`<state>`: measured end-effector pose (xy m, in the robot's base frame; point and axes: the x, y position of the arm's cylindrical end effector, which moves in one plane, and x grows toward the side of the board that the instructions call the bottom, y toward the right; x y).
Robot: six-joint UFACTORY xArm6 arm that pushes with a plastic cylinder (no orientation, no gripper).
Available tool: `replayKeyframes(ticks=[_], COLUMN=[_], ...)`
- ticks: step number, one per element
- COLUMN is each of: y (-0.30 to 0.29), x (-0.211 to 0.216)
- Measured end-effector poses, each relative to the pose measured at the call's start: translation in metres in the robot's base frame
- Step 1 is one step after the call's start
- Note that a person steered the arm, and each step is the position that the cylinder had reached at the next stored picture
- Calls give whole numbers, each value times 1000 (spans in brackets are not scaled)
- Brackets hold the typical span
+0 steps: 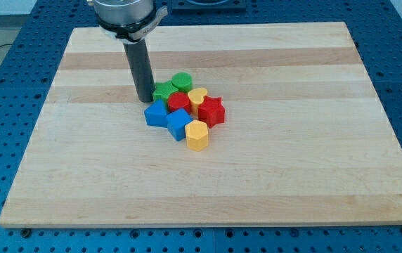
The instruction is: Touch the bottom of yellow hexagon
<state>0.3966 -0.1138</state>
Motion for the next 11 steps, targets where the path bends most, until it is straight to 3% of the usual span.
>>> replayKeyframes(ticks=[1, 4, 5, 9, 11], y=[-17, -19, 4, 79, 164], x=[3, 126, 141, 109, 90])
